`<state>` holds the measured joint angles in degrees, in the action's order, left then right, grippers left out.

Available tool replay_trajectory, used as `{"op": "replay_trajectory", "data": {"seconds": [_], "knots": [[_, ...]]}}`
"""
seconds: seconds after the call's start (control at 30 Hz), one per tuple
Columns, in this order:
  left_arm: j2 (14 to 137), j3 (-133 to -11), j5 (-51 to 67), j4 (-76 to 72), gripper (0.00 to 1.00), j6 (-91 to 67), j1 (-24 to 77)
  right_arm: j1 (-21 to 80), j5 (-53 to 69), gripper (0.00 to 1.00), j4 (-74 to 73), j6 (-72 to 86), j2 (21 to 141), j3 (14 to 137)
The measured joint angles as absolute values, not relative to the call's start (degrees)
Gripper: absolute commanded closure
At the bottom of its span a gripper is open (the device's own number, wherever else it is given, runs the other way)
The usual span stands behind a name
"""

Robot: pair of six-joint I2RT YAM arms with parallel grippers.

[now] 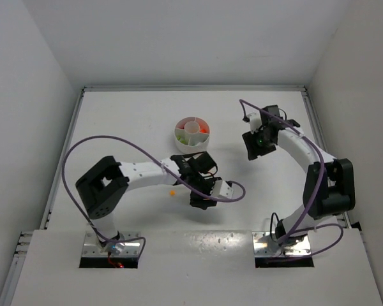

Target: Sort the legos into containers by color

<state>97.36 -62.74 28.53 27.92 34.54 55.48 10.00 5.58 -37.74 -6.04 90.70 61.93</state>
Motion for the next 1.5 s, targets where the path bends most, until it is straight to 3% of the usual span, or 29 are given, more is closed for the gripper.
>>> {"op": "replay_trajectory", "data": {"seconds": [0.4, 0.5, 0.53, 0.6, 0.77, 1.03, 1.33, 1.5], "knots": [[108.9, -69.6, 27.1, 28.2, 0.42, 47.8, 57.1, 2.7, 11.2, 0.47, -38.2, -3.8, 90.8, 62.7], [110.4, -69.9, 27.0, 28.1, 0.48, 49.4, 57.0, 2.3, 12.3, 0.47, -38.3, -3.8, 90.8, 63.2], [110.6, -70.1, 27.0, 28.0, 0.57, 49.9, 57.0, 2.2, 12.5, 0.47, -38.5, -3.7, 90.8, 63.4], [110.8, -70.3, 27.0, 28.0, 0.6, 50.9, 57.0, 1.9, 13.1, 0.47, -38.9, -3.6, 90.9, 63.8], [110.8, -70.4, 26.8, 28.3, 0.82, 51.4, 57.0, 1.9, 14.0, 0.47, -39.2, -3.4, 92.1, 64.6], [109.6, -71.4, 25.0, 29.5, 0.91, 47.2, 56.1, 2.2, 15.9, 0.48, -39.5, -3.7, 93.1, 64.8], [99.5, -87.7, 27.6, 24.1, 0.96, 29.2, 37.6, 3.7, 18.6, 0.5, -39.4, -4.9, 93.1, 64.8], [100.2, -93.3, 26.6, 18.5, 0.97, 18.7, 28.8, 4.8, 18.8, 0.5, -39.7, -5.2, 93.9, 65.8]]}}
